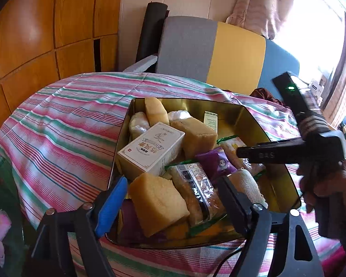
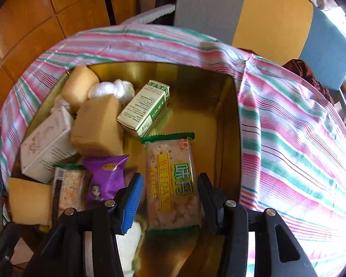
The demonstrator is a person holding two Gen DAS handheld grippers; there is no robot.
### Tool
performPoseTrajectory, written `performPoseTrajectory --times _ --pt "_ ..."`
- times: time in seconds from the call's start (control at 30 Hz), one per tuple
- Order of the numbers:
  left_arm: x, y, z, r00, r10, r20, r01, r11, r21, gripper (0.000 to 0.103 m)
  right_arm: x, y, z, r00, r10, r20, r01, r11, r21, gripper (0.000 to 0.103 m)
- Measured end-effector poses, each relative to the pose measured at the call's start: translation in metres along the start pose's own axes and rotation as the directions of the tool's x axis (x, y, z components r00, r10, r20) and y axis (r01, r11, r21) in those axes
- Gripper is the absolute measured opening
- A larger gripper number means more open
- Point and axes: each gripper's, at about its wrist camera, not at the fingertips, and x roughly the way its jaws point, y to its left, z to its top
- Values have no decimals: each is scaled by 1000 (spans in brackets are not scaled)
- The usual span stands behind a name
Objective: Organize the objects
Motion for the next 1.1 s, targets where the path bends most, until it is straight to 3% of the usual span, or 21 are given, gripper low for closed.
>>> performPoseTrajectory --times 0.13,0.4,0.7,1.1 --pt "-5 -3 2 999 32 18 -32 999 6 87 -24 -4 -15 998 4 67 -6 999 38 49" --pt "-18 -9 3 994 94 63 -95 995 18 103 -56 -9 -54 983 -75 170 58 993 107 50" --pt "-31 -16 0 979 178 95 -181 983 19 103 -89 -3 -98 950 -146 278 109 983 145 50" --pt "-42 -13 -7 973 206 105 -205 979 -15 103 -100 3 -103 932 -185 311 146 979 144 50"
